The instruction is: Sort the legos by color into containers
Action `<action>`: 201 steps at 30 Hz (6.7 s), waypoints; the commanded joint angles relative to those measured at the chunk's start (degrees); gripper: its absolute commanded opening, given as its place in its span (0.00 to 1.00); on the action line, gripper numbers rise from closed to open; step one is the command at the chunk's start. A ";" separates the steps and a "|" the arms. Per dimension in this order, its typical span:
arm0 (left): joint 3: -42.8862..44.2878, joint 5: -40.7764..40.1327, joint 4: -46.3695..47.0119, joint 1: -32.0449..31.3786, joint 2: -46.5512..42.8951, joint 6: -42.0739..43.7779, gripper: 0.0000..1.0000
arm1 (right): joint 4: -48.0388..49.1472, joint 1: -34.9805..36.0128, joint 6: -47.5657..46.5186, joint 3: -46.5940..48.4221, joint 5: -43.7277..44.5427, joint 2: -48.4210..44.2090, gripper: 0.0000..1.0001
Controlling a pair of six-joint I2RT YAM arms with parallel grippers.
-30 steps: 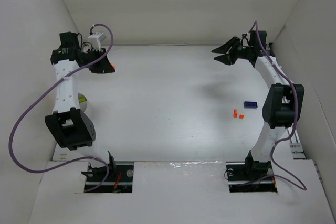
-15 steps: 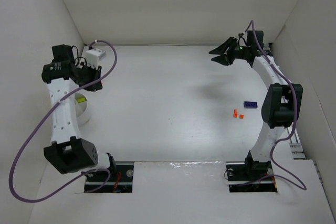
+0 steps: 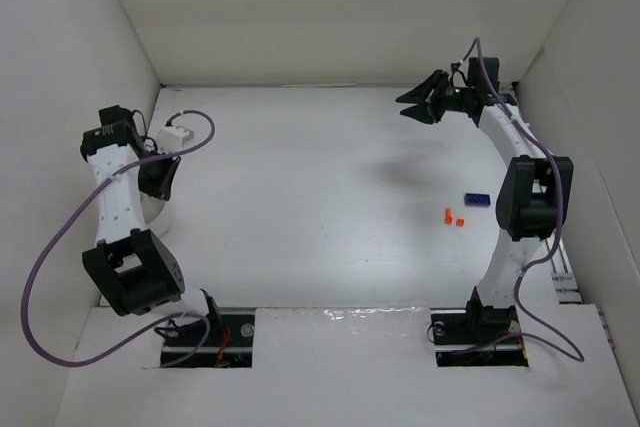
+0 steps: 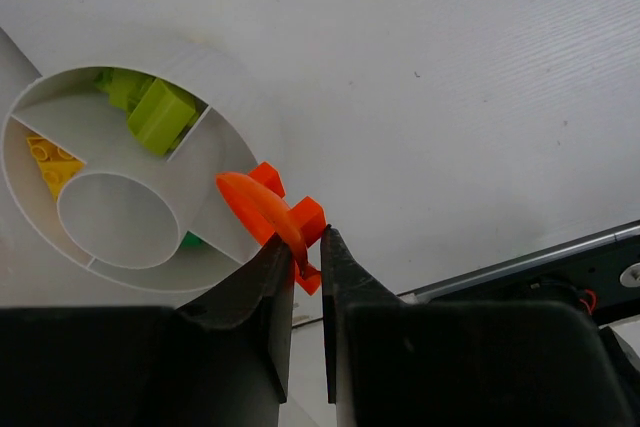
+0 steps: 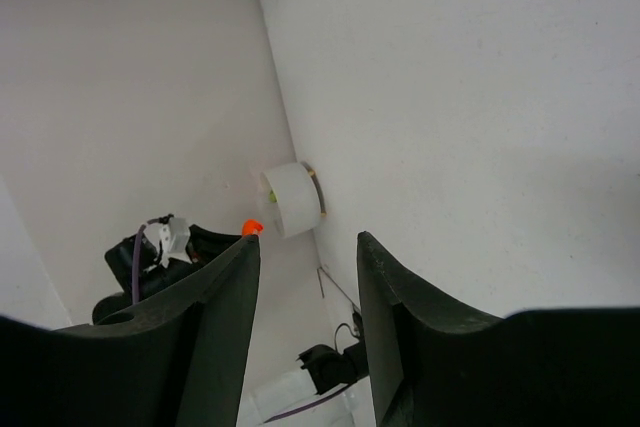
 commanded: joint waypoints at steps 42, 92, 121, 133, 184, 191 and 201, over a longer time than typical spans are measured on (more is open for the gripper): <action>-3.83 -1.86 -0.72 4.51 4.87 2.74 0.01 | 0.92 1.06 -0.56 3.74 -1.17 2.60 0.49; 11.72 5.07 -0.20 9.52 9.44 3.79 0.39 | 1.45 2.12 -0.03 2.60 -1.00 2.60 0.50; 4.03 15.97 39.08 -29.15 2.50 -26.00 0.94 | -39.67 -17.30 -92.19 -25.42 29.25 -24.37 0.43; 2.42 21.61 41.38 -29.15 3.11 -26.53 0.93 | -41.09 -17.83 -129.91 -35.36 26.16 -27.54 0.45; 1.27 16.77 43.22 -29.15 5.30 -29.70 1.00 | -37.85 -2.72 -136.27 -32.46 32.75 -13.39 0.38; 1.27 16.77 43.22 -29.15 5.83 -29.70 1.00 | -35.91 -2.19 -133.97 -33.61 33.90 -13.92 0.38; 2.33 15.54 43.22 -29.15 6.36 -29.17 1.00 | -33.53 -0.61 -132.22 -35.98 35.66 -13.92 0.25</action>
